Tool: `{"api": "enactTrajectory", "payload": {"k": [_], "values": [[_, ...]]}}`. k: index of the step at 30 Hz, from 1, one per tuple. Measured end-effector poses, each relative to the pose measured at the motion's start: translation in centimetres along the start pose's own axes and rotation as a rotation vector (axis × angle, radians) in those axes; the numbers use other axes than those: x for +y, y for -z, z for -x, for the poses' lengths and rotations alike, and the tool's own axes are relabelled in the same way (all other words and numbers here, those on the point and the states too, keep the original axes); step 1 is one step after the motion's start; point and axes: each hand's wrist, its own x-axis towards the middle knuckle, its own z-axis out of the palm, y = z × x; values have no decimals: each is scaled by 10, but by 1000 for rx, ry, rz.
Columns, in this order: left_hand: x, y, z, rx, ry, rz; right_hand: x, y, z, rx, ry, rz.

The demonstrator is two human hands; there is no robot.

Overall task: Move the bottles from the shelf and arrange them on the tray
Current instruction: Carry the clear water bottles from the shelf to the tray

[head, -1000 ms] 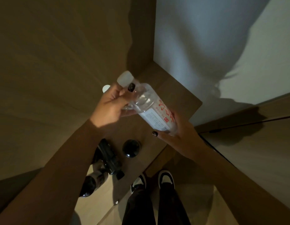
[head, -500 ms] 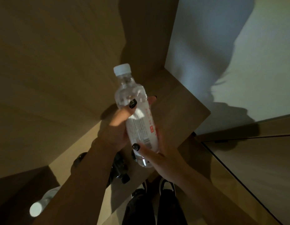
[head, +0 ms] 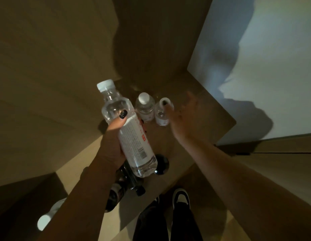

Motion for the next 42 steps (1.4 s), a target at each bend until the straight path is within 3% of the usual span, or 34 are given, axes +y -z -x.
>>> {"api": "enactTrajectory", "payload": {"k": [6,11,15,22,31,37,42], "values": [[-4,22,5,-29,62,-3,19,-46,-6,-66,50,-2],[-2,32,3,-94,83,-26,33,-28,-27,-207,79,66],[-2,25,-1,-34,105,20,34,2,-38,-223,76,3],[4,-13,0,-81,181,45,-35,62,-22,-172,186,-195],[28,-59,31,-108,158,220,-143,129,4,-302,262,-342],[24,-66,47,-116,193,257,-145,131,26,-236,229,-434],[16,-62,62,-105,145,283,-109,126,43,-205,127,-539]]}}
